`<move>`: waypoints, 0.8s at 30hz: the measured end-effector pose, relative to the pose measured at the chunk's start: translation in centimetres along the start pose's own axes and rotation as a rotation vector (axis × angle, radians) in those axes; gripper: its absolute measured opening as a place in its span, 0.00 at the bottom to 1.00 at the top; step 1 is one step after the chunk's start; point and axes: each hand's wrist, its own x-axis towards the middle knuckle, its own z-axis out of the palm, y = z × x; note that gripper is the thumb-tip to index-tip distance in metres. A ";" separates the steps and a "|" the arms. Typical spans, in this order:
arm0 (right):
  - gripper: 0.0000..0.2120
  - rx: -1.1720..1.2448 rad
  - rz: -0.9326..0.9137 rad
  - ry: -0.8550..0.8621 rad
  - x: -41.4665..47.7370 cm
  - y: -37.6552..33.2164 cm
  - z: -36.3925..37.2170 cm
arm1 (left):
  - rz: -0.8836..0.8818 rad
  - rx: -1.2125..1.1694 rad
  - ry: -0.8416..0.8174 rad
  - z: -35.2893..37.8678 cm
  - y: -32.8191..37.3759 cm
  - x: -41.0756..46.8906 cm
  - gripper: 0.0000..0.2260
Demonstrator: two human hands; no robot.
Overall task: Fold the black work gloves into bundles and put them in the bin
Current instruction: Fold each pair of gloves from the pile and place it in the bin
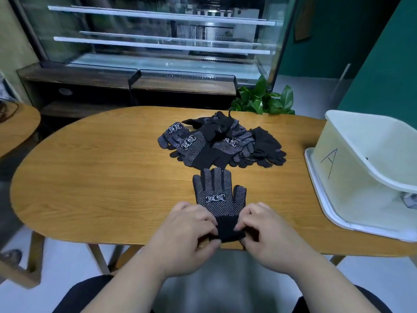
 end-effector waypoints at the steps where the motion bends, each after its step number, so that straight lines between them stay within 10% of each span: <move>1: 0.10 0.067 0.016 0.018 -0.1 0.2 0.0 | 0.001 0.004 0.041 -0.1 0.1 0.4 0.08; 5: 0.14 0.337 0.255 0.254 1.0 0.5 -0.4 | -0.100 0.055 0.125 0.4 0.2 3.3 0.13; 10: 0.06 0.055 0.534 0.324 4.7 1.0 -0.4 | -0.196 0.153 -0.109 2.5 0.1 6.6 0.30; 24: 0.10 -0.046 0.535 0.313 7.3 1.8 0.1 | -0.287 0.359 -0.158 5.7 -0.2 6.2 0.36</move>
